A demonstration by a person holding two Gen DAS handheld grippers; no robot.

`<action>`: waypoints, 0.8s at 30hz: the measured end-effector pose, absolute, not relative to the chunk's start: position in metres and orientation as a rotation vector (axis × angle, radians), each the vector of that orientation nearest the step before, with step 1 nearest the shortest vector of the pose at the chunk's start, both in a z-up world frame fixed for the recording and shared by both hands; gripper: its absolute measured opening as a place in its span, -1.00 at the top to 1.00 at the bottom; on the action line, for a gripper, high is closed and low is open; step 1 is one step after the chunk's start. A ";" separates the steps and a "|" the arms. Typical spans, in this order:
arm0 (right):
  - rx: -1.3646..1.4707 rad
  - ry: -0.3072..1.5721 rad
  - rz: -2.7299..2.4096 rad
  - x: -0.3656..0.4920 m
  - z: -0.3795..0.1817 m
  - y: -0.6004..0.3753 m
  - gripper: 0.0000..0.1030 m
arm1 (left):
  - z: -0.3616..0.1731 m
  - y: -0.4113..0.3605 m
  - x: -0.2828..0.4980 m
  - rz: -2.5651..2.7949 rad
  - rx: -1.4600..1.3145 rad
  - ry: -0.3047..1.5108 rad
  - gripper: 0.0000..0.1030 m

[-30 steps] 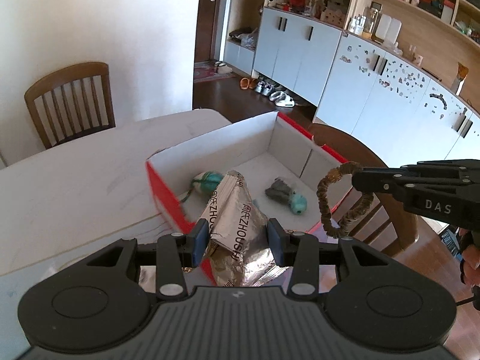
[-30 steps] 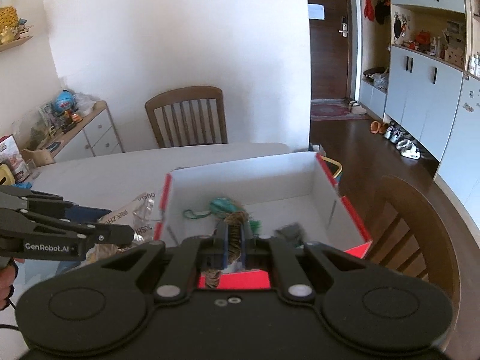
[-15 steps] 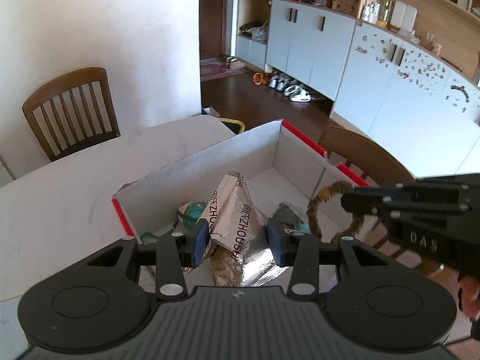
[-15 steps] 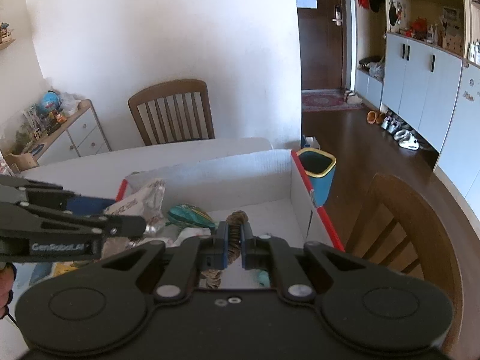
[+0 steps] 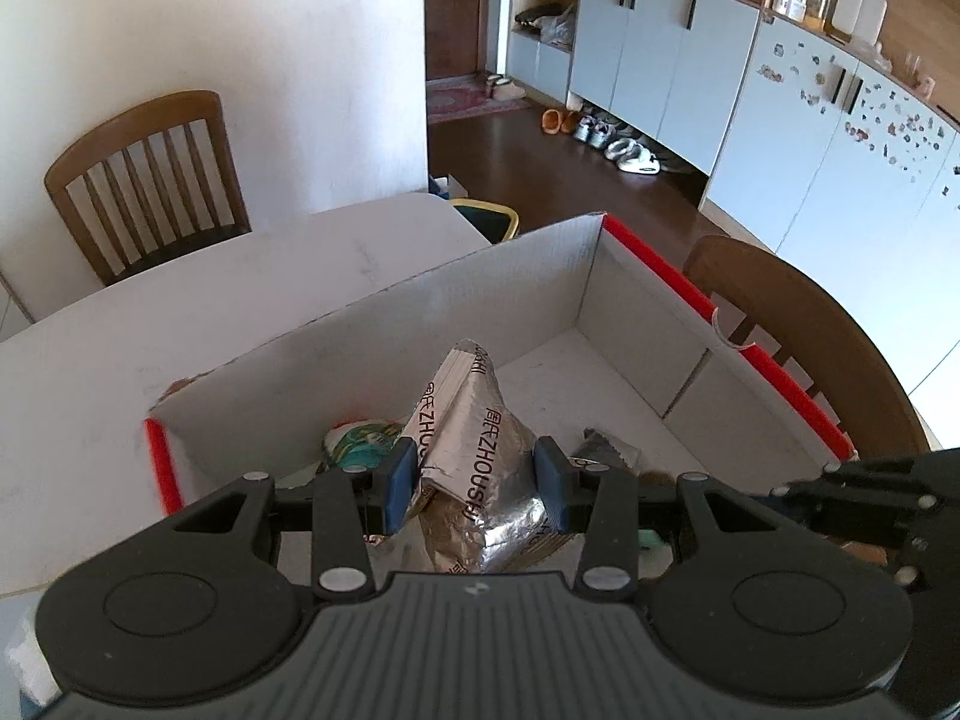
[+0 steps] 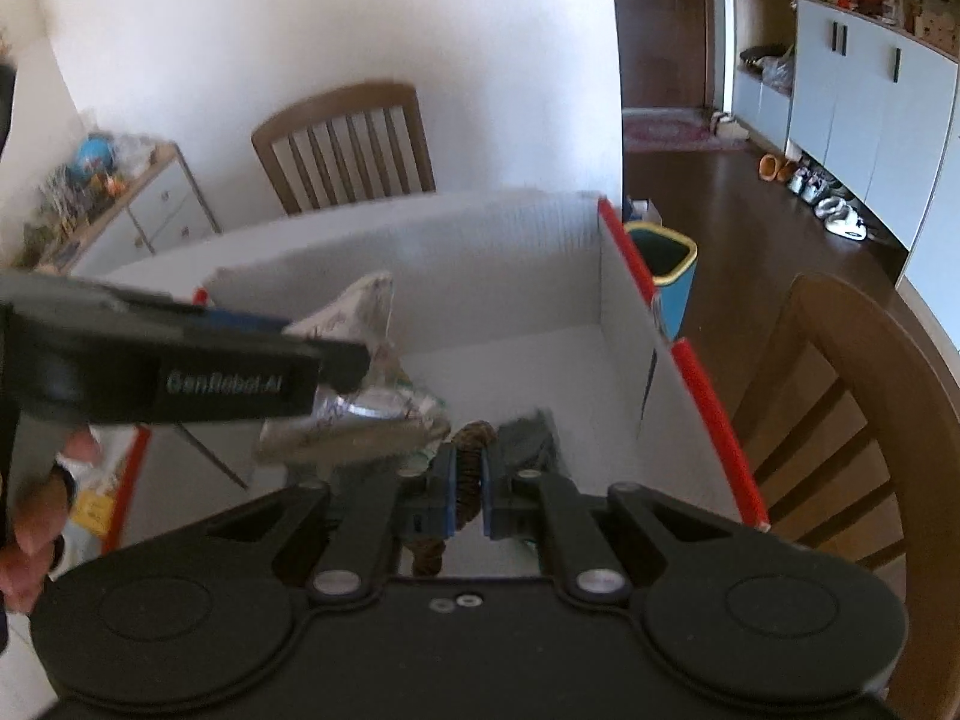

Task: Organize objects
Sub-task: 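Carry foil packet and brown rope into the red box and open both grippers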

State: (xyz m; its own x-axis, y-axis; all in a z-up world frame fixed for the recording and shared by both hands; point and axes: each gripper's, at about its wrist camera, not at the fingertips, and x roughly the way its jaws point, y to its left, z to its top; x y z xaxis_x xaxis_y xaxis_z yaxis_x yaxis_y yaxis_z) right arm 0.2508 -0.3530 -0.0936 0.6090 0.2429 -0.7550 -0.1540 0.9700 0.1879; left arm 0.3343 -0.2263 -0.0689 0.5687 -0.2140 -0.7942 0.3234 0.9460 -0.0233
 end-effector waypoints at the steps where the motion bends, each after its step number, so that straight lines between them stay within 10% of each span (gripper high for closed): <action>1: 0.106 0.902 0.232 0.253 -0.097 -0.352 0.87 | -0.070 -0.228 0.336 -0.316 0.135 0.914 0.20; 24: 0.042 0.960 0.275 0.263 -0.110 -0.353 0.48 | -0.091 -0.250 0.356 -0.356 0.190 0.941 0.02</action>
State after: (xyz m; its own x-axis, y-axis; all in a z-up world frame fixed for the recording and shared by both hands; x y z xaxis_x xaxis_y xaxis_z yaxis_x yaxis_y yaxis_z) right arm 0.2633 -0.3525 -0.1096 0.5412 0.2500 -0.8029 -0.2131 0.9644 0.1566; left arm 0.3558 -0.2504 -0.0910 0.5368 -0.2155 -0.8157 0.3791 0.9253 0.0050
